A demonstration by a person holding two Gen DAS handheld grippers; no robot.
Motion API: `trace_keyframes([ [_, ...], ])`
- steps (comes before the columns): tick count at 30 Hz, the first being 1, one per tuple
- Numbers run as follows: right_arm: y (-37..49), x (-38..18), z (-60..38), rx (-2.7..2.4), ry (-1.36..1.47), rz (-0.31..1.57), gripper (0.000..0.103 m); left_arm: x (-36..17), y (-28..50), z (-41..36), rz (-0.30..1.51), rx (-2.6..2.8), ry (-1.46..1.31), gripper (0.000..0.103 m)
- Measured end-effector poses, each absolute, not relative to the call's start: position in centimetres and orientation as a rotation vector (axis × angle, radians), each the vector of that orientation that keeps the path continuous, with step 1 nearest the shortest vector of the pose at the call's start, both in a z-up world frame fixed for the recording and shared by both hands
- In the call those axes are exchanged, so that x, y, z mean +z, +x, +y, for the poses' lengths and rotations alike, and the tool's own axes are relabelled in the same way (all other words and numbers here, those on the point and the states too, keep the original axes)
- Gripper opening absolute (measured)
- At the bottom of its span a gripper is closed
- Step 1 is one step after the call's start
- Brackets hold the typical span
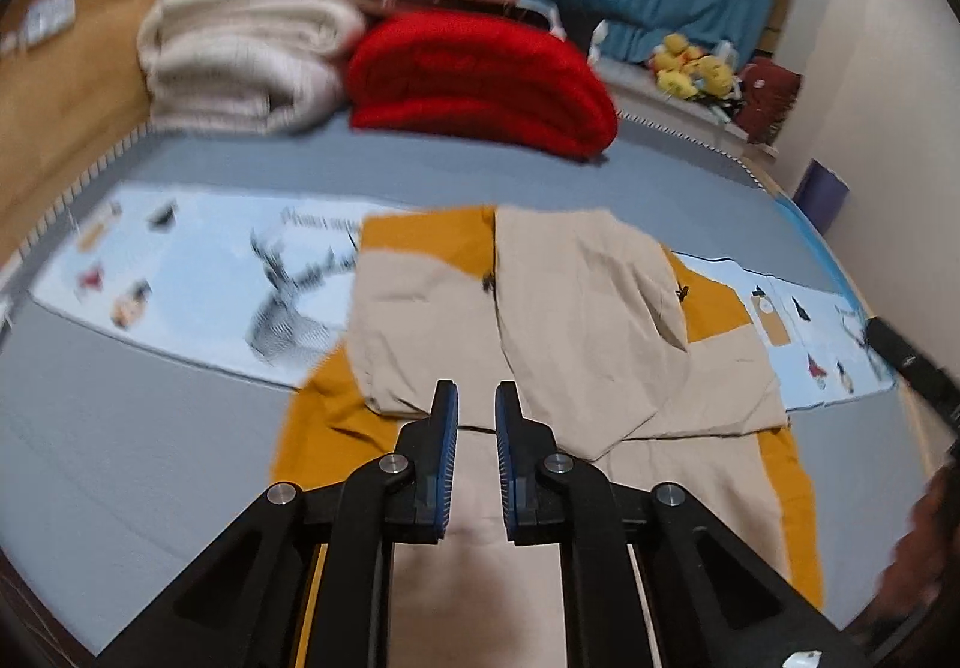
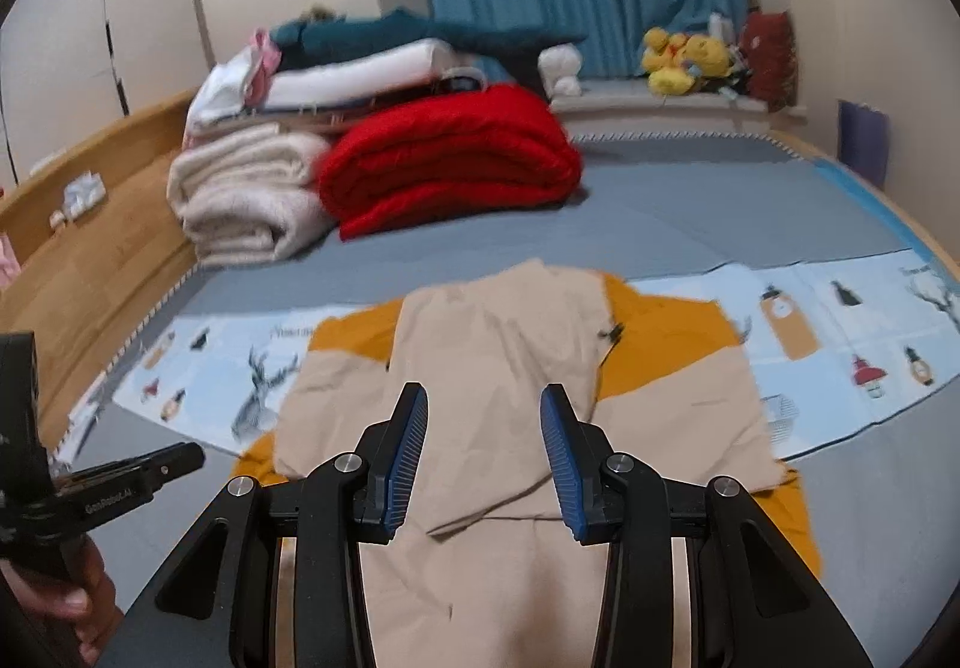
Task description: Fold large clothes
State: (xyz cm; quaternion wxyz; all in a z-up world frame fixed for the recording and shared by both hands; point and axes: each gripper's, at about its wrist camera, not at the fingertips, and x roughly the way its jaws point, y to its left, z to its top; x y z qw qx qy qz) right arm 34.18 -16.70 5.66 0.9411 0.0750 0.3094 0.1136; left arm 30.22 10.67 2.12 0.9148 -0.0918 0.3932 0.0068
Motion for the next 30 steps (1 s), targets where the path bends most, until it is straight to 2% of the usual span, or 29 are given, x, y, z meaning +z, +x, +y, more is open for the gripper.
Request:
trace_keyframes([
  [4, 29.3, 8.0, -20.6, 0.236, 0.112, 0.592, 0.032, 3.6, 26.1, 12.4, 0.82, -0.044, -0.177, 0.01],
  [6, 27.1, 8.4, -22.9, 0.221, 0.072, 0.577, 0.02, 3.4, 23.2, 12.6, 0.826, -0.092, -0.072, 0.01],
  [8, 25.4, 8.1, -25.4, 0.202, 0.053, 0.599, 0.016, 2.4, 21.1, 13.2, 0.845, -0.12, -0.022, 0.01],
  [12, 22.9, 5.0, -30.3, 0.112, 0.046, 0.655, 0.016, -2.0, 18.2, 17.2, 0.904, -0.113, -0.181, 0.01],
  [14, 22.4, 2.0, -32.6, 0.063, 0.053, 0.738, 0.016, -5.2, 18.1, 18.9, 1.056, -0.022, -0.161, 0.008],
  [18, 23.2, -2.3, -36.5, 0.082, 0.215, 0.951, 0.017, -6.4, 18.2, 22.1, 1.083, -0.024, -0.29, 0.008],
  [22, 23.6, -5.5, -37.6, 0.104, 0.194, 1.098, 0.017, -9.1, 18.5, 24.2, 1.177, -0.009, -0.418, 0.008],
  [26, 22.9, -8.9, -38.6, 0.095, 0.186, 1.251, 0.018, -11.1, 18.3, 24.3, 1.249, -0.004, -0.421, 0.008],
  [30, 22.5, -11.3, -39.1, 0.082, 0.188, 1.354, 0.018, -12.9, 18.2, 24.1, 1.33, 0.017, -0.386, 0.013],
])
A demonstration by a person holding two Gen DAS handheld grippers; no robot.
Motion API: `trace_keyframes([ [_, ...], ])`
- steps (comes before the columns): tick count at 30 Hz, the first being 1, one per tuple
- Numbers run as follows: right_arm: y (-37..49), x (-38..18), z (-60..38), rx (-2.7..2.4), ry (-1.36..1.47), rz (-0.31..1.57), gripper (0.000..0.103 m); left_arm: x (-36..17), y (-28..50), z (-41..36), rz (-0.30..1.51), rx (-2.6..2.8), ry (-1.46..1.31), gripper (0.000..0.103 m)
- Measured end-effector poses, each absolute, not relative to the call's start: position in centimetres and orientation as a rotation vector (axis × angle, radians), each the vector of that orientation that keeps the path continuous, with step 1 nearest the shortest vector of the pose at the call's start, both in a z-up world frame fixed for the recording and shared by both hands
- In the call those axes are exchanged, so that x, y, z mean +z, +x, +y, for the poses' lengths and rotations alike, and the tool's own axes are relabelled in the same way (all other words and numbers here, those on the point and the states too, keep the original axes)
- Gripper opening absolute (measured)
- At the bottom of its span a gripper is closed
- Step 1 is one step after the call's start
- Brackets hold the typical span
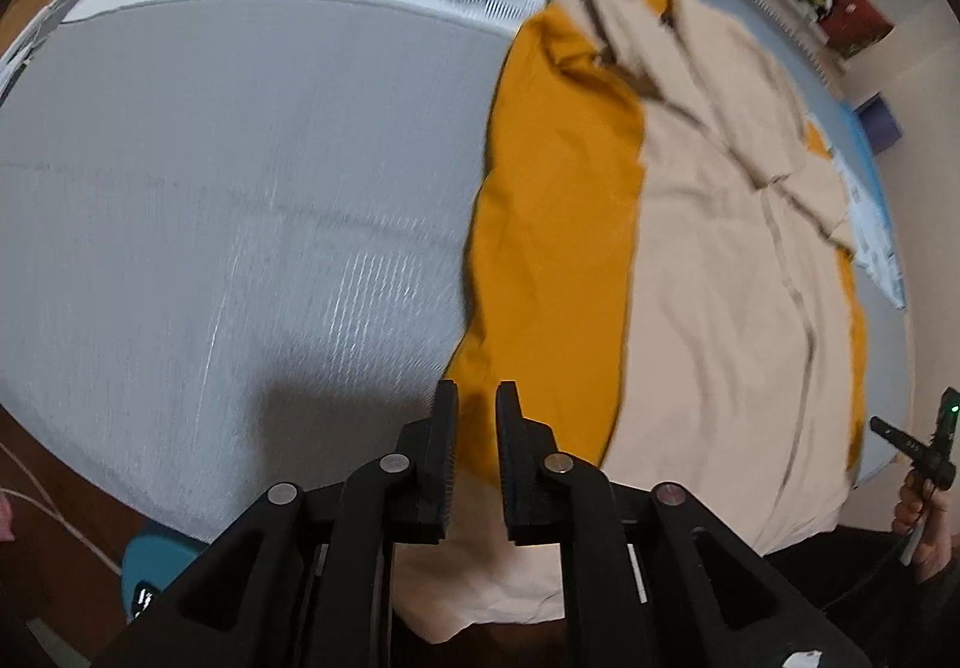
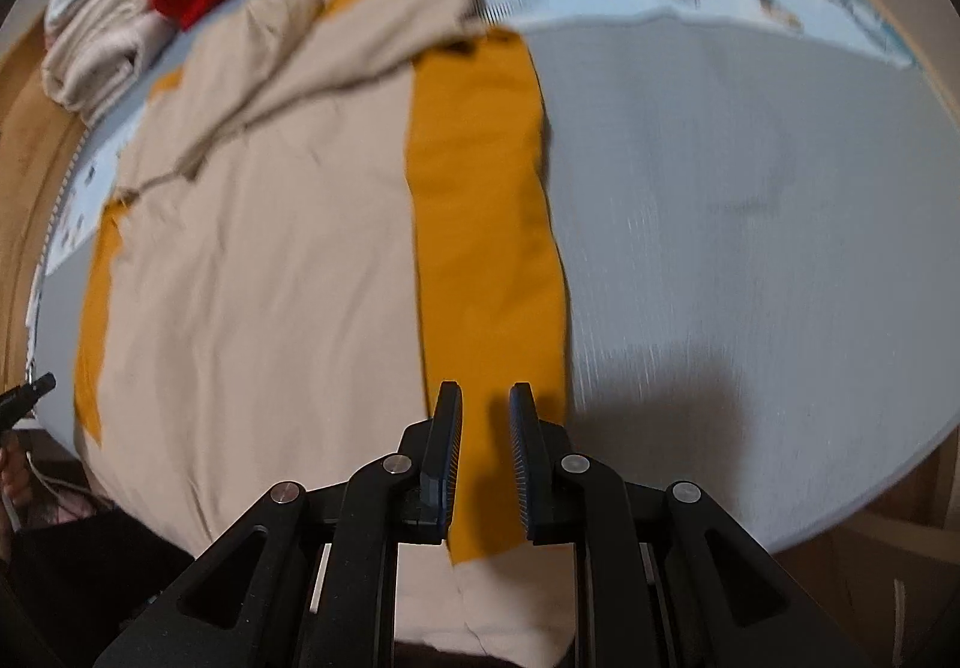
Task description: Fold large clothes
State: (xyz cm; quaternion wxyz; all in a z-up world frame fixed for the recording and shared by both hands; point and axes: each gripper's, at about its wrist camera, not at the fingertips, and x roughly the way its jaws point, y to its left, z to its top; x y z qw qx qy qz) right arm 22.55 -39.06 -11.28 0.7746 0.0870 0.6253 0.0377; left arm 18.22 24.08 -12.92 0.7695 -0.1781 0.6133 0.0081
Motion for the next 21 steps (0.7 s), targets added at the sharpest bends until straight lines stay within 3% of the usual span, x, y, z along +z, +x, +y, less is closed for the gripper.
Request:
trace_keyframes([
  [7, 22.3, -14.0, -40.9, 0.006, 0.225, 1.473, 0.024, -15.1, 18.5, 23.5, 1.411, -0.015, -0.372, 0.033],
  [12, 22.0, -15.2, -41.6, -0.008, 0.243, 1.519, 0.035, -16.1, 18.8, 22.9, 1.448, -0.015, -0.334, 0.036],
  [21, 21.4, -16.0, -41.4, 0.011, 0.209, 1.535, 0.04, -17.6, 19.3, 21.6, 1.488, -0.03, -0.265, 0.036],
])
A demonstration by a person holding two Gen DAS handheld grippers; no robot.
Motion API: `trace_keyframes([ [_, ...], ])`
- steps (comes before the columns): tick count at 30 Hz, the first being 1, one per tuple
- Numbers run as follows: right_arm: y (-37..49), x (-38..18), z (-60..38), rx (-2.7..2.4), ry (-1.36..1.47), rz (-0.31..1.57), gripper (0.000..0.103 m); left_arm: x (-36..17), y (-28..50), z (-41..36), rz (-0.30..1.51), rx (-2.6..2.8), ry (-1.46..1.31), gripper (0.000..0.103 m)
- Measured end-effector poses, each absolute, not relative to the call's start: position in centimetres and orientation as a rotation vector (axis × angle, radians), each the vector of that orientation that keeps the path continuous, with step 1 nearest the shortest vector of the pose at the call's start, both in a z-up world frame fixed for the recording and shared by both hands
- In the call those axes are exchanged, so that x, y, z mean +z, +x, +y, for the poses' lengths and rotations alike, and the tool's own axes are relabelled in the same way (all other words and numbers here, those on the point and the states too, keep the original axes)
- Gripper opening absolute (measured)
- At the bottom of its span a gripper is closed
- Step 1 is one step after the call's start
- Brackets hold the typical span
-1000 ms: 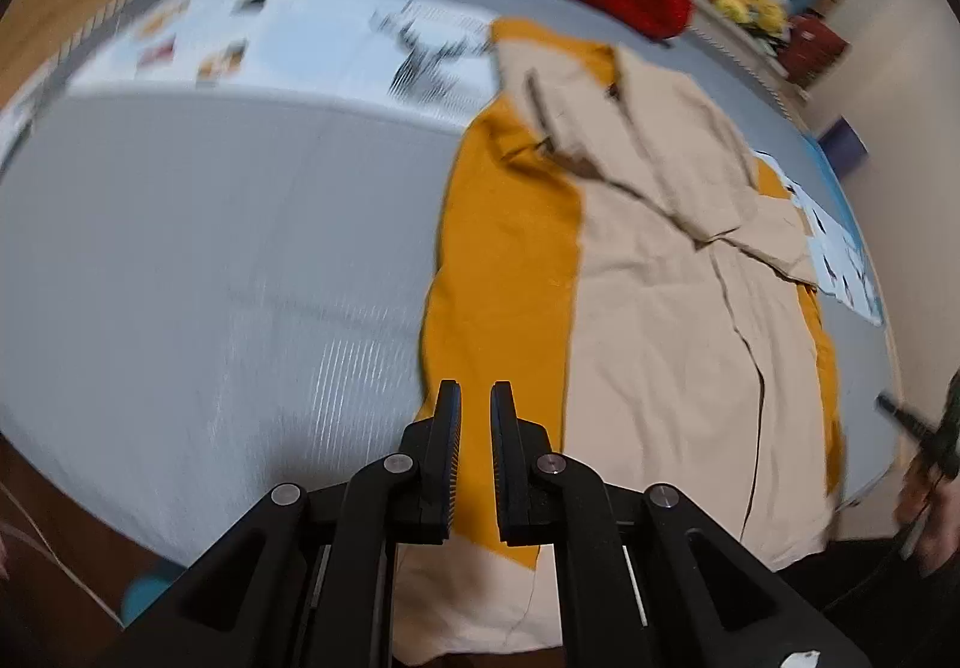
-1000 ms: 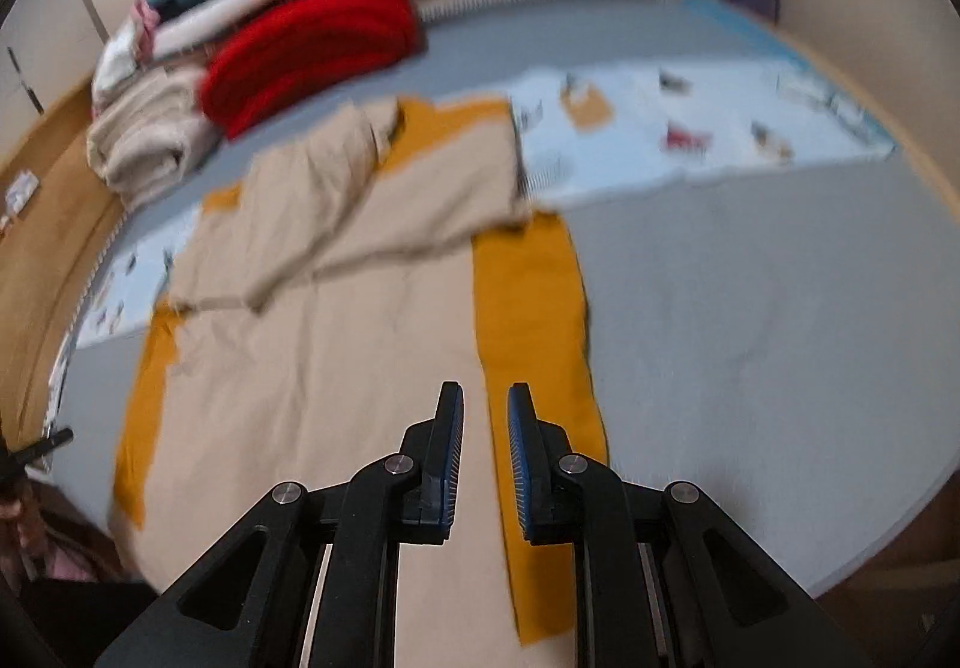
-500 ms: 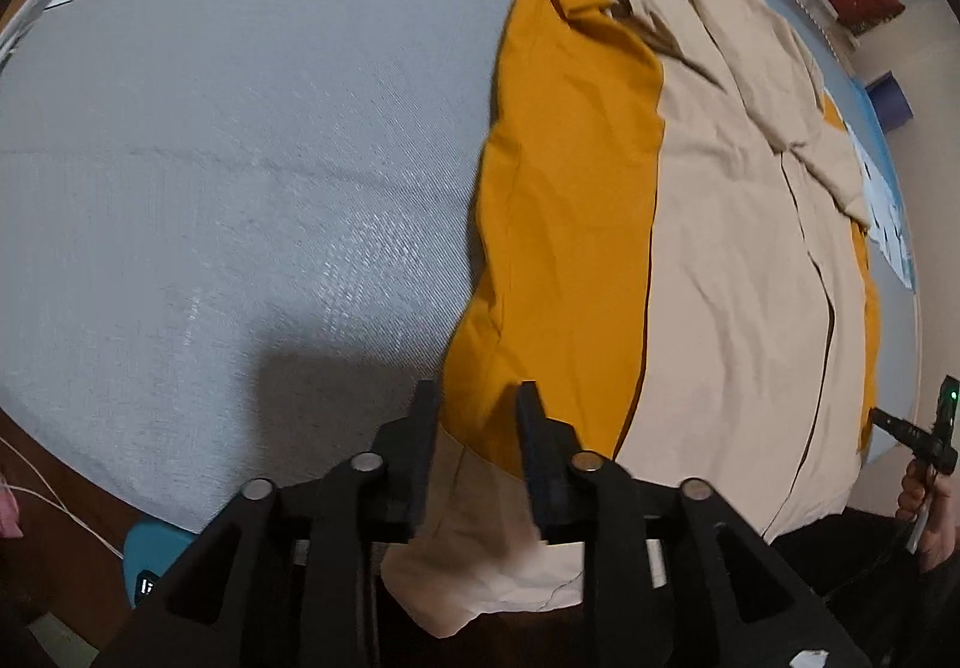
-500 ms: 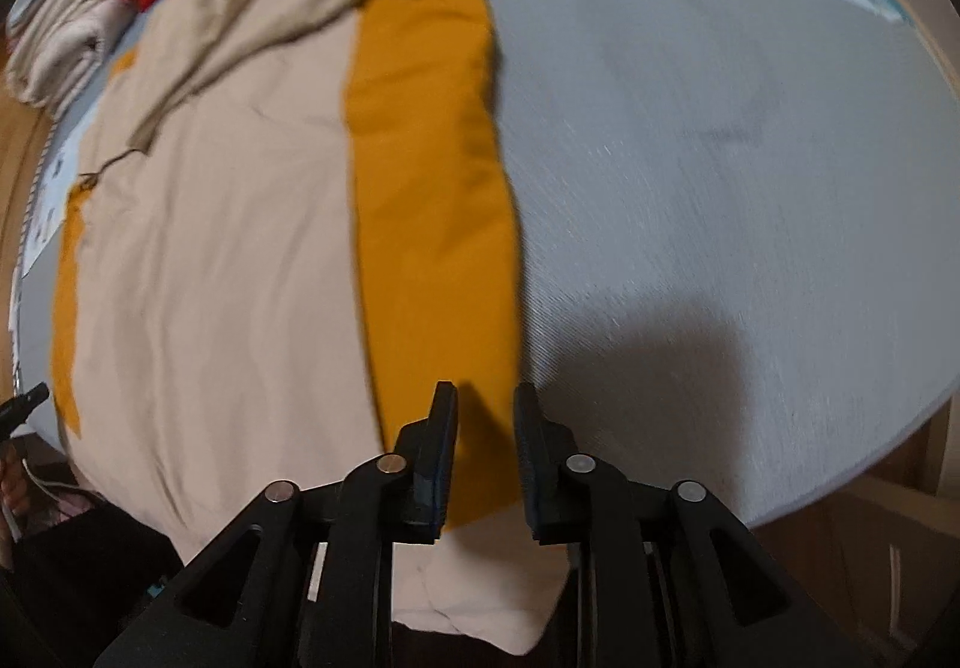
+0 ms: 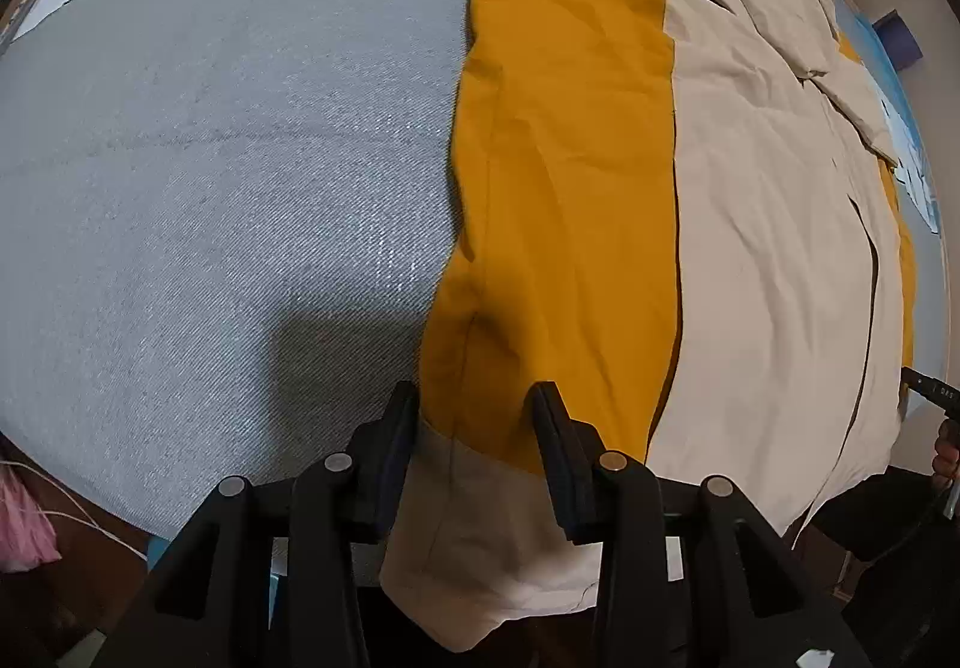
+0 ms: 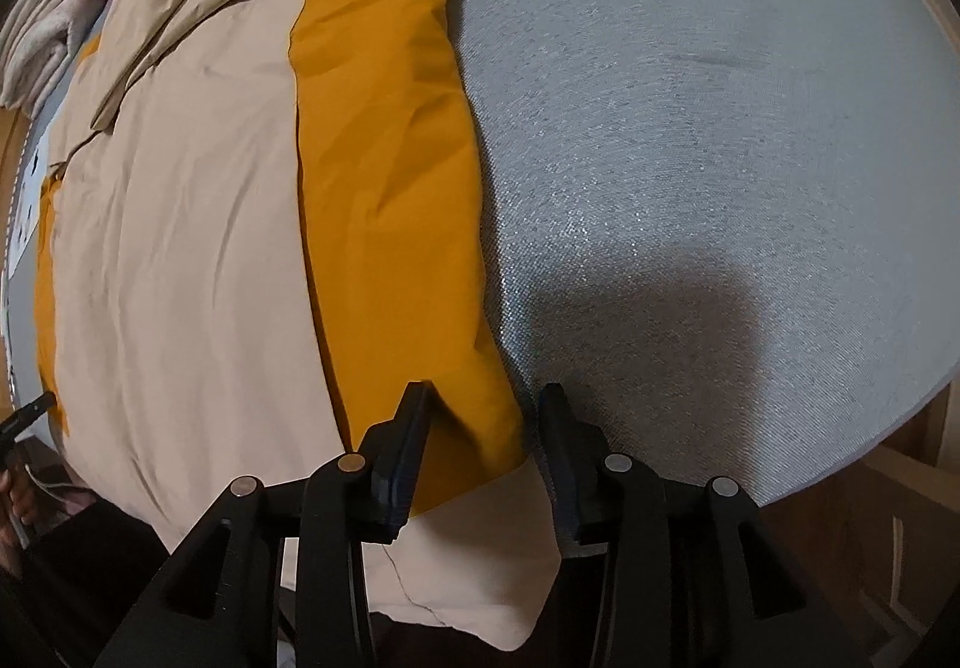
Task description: Fold large clothes
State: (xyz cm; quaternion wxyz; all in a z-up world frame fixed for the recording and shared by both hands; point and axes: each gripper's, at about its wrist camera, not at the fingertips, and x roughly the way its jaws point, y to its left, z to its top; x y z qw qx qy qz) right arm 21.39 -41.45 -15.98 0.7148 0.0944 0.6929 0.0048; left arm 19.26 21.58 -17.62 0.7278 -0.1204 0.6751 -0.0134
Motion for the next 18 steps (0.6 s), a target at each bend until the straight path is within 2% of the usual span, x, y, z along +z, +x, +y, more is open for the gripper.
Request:
trace_keyframes([
  [3, 21.4, -16.0, -41.0, 0.038, 0.199, 1.536, 0.04, -17.5, 19.3, 21.3, 1.483, -0.027, -0.261, 0.034],
  [4, 21.3, -15.9, -40.8, 0.045, 0.186, 1.533, 0.039, -17.5, 19.4, 21.0, 1.483, -0.033, -0.259, 0.027],
  [5, 21.3, -15.9, -40.4, 0.054, 0.173, 1.532, 0.033, -17.5, 19.4, 20.7, 1.484, -0.041, -0.252, 0.025],
  [6, 21.2, -15.8, -40.1, 0.065, 0.159, 1.53, 0.02, -17.4, 19.2, 20.6, 1.48, -0.043, -0.24, 0.021],
  [7, 21.4, -15.7, -39.7, 0.067, 0.148, 1.525, 0.015, -17.3, 19.0, 20.5, 1.479, -0.049, -0.228, 0.014],
  [9, 21.5, -15.3, -39.6, 0.073, 0.155, 1.505, 0.005, -16.8, 18.8, 19.9, 1.474, -0.062, -0.204, 0.007],
  [12, 21.3, -13.4, -39.8, 0.089, 0.198, 1.438, 0.003, -15.2, 18.2, 19.0, 1.43, -0.087, -0.186, 0.003],
  [18, 19.0, -7.0, -40.3, 0.172, 0.25, 1.273, 0.002, -9.7, 16.4, 18.8, 1.291, -0.177, -0.207, 0.002],
])
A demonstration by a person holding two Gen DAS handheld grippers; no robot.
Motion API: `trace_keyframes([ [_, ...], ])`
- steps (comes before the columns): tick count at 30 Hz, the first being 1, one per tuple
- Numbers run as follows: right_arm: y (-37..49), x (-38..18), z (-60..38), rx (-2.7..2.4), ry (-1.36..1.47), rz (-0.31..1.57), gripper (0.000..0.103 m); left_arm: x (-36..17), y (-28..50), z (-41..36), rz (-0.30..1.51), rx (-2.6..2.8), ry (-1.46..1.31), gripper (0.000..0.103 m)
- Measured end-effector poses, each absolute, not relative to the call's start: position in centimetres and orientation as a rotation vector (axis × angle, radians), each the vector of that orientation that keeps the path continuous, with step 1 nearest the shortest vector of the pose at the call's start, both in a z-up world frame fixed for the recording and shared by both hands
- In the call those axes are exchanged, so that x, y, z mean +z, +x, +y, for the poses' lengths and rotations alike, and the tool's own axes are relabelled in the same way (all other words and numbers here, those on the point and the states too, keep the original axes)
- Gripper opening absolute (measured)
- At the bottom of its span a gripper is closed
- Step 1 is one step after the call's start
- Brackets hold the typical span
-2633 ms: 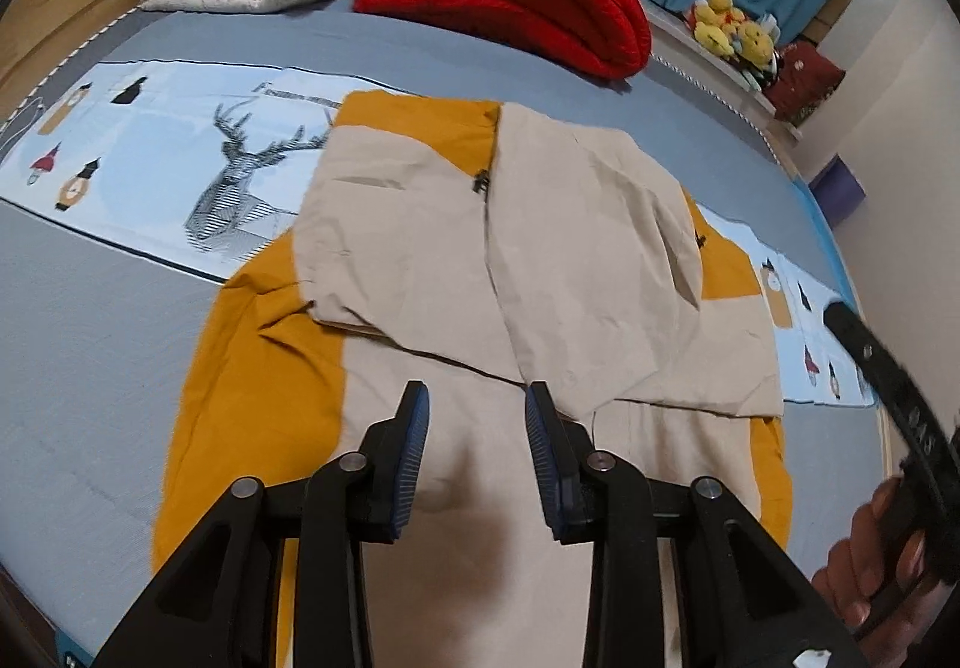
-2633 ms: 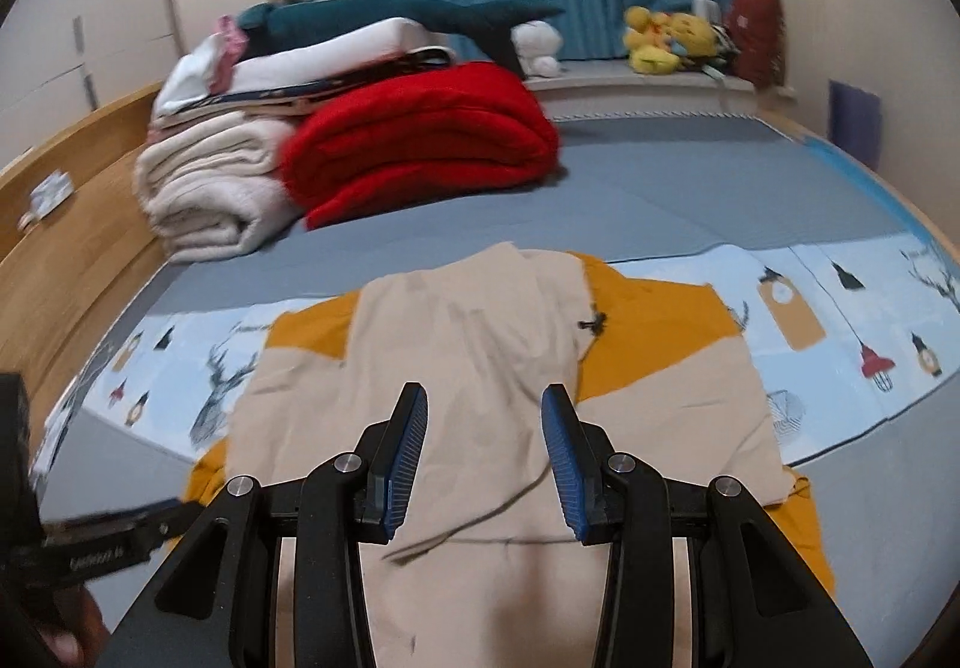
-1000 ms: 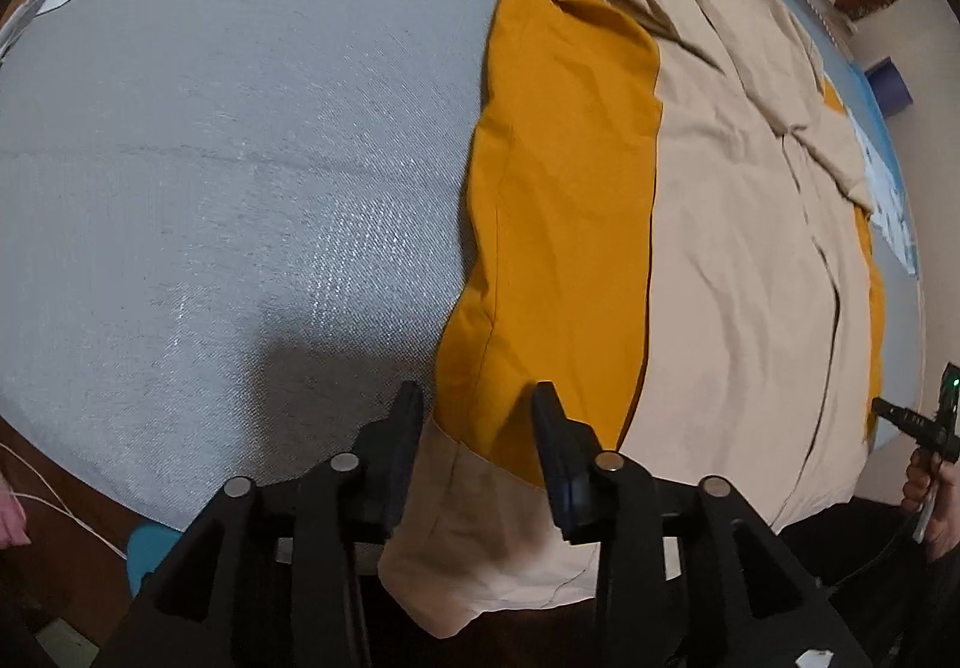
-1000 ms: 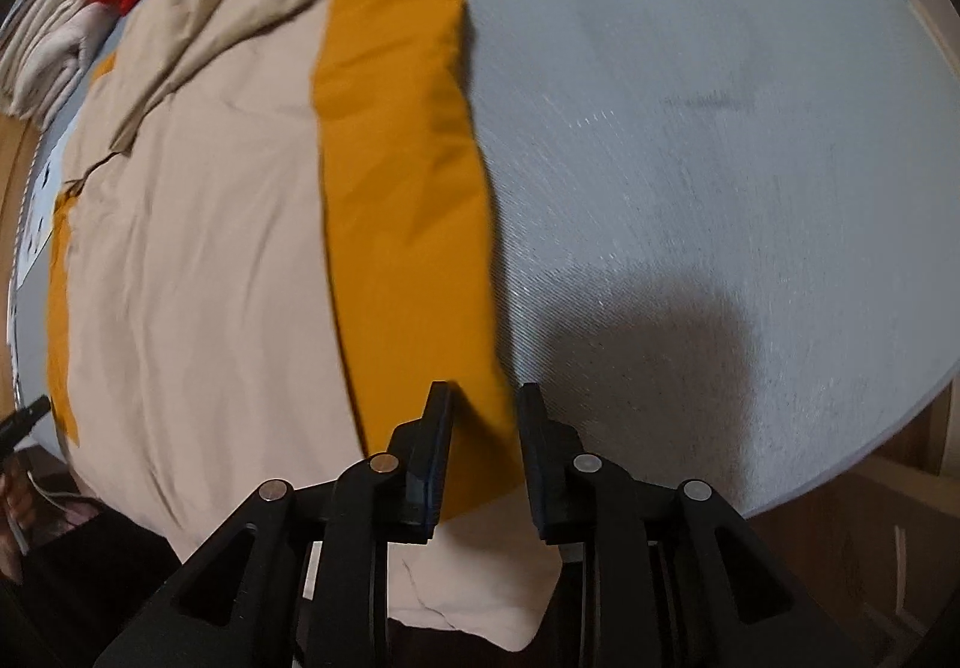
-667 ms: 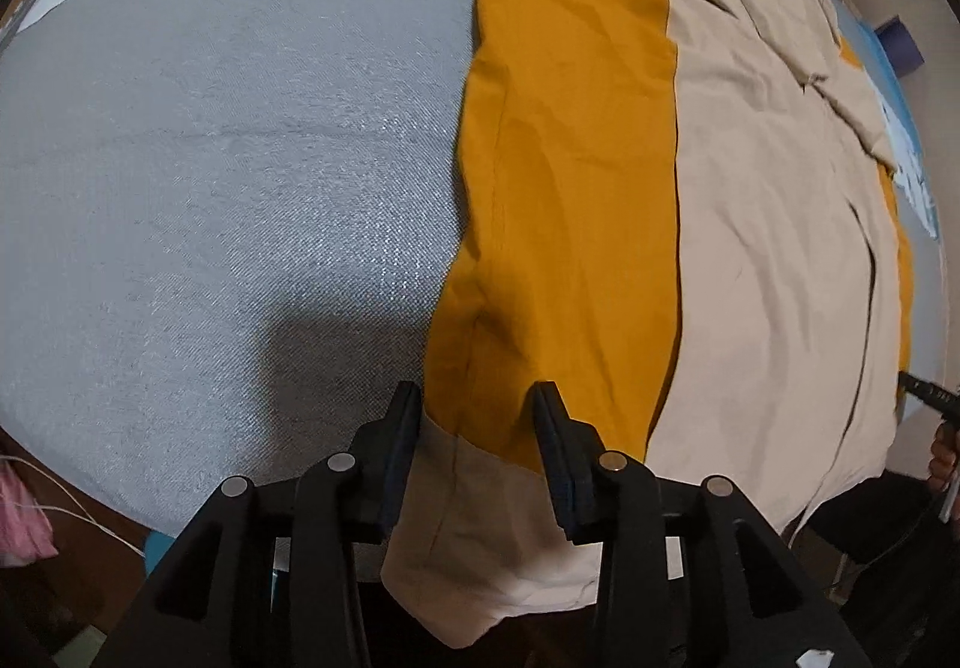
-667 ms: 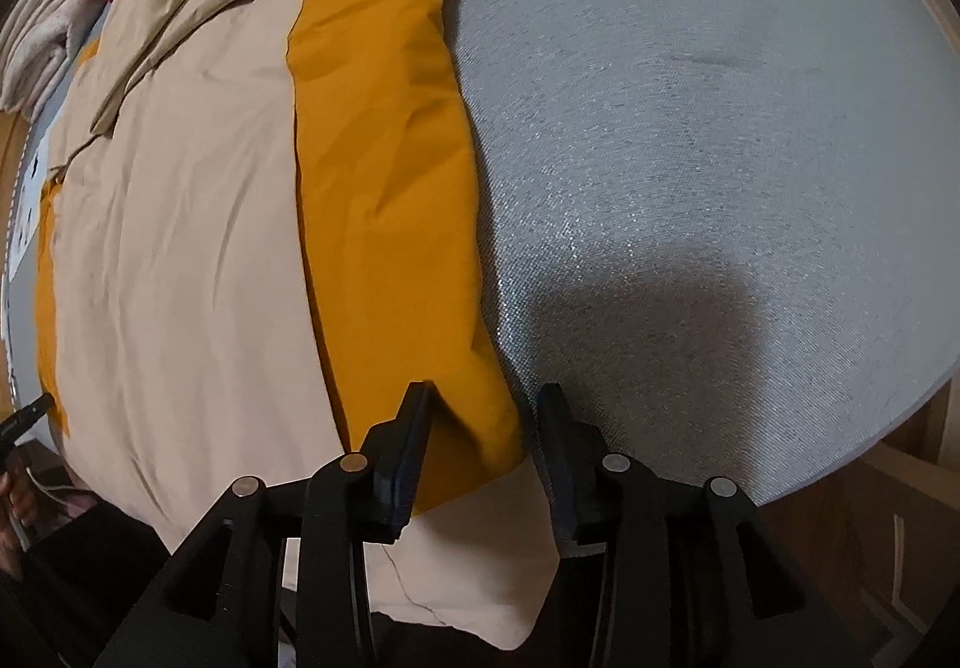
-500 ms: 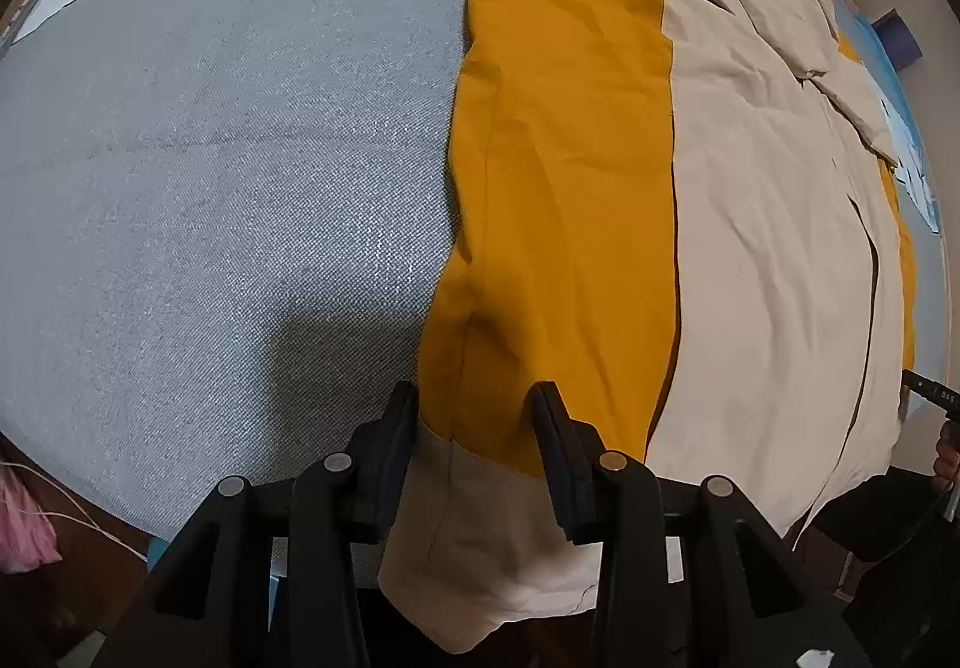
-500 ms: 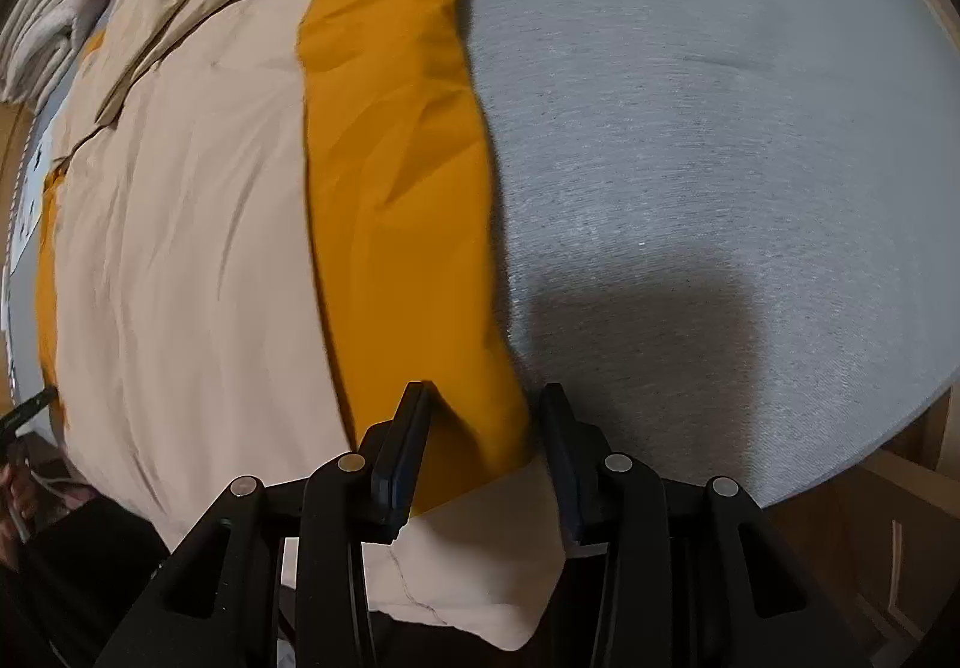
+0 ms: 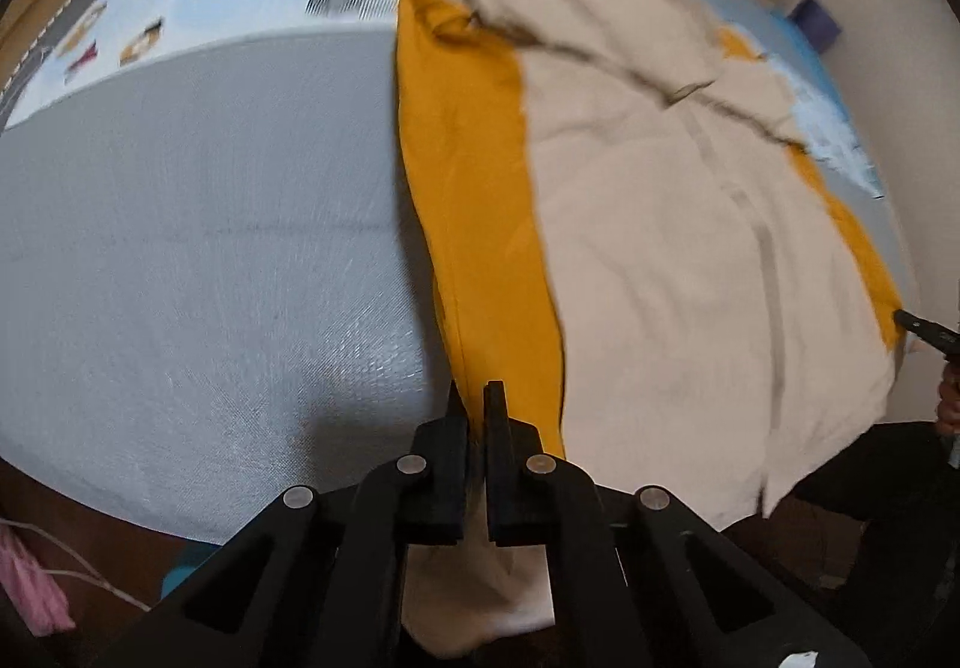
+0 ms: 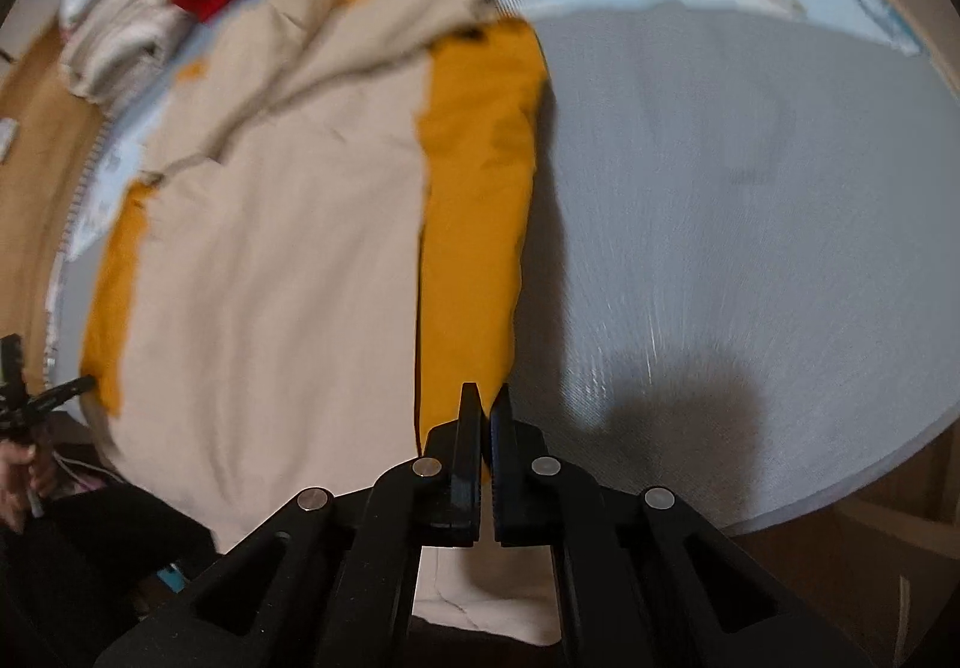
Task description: Fold large clothes
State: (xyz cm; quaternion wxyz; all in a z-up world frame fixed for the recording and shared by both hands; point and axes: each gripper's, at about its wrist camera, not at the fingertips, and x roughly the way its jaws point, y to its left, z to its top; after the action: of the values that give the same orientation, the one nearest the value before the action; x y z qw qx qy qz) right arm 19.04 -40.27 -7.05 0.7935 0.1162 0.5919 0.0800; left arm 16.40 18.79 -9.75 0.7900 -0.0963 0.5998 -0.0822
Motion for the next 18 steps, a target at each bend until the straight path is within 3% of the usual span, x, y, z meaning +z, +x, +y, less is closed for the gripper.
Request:
trace_keyframes([
  [18, 9.7, 5.8, -45.7, 0.295, 0.376, 1.057, 0.002, 2.1, 8.2, 20.1, 1.171, -0.429, -0.259, 0.002],
])
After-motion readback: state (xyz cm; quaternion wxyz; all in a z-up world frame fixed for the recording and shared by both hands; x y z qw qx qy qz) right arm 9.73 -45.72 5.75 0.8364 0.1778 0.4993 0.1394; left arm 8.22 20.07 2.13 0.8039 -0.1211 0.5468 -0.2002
